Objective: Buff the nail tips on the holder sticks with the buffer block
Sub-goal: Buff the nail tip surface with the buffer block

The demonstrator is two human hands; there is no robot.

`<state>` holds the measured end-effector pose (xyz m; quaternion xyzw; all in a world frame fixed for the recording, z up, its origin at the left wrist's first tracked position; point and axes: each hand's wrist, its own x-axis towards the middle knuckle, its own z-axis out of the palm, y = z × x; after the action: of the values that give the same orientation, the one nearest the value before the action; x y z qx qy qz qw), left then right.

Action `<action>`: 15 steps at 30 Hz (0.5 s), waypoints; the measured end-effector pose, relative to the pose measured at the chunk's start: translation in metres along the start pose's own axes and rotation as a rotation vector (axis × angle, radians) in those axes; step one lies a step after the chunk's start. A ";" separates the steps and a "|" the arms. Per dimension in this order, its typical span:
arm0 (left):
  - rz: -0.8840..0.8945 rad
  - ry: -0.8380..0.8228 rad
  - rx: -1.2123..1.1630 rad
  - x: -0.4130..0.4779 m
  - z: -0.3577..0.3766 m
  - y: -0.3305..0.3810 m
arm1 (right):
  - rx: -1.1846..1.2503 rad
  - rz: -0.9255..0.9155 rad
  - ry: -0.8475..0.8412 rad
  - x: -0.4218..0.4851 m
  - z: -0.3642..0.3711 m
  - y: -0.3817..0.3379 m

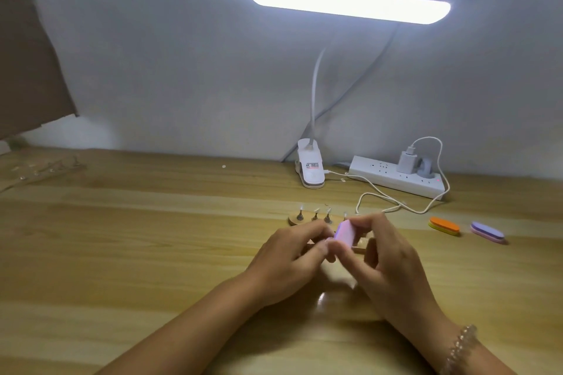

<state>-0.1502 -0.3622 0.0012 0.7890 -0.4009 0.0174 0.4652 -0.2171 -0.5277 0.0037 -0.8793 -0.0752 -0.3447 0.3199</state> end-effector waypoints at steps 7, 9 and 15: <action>-0.122 -0.085 -0.259 0.006 -0.005 -0.007 | -0.070 -0.063 -0.056 -0.002 0.002 -0.002; -0.108 -0.111 -0.260 0.008 -0.006 -0.004 | -0.014 0.040 -0.037 0.002 0.000 0.004; -0.127 -0.105 -0.286 0.007 -0.005 -0.007 | -0.056 -0.060 -0.046 -0.003 0.003 0.002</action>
<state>-0.1390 -0.3611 0.0023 0.7384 -0.3724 -0.1105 0.5512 -0.2171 -0.5269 -0.0011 -0.8929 -0.0991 -0.3358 0.2830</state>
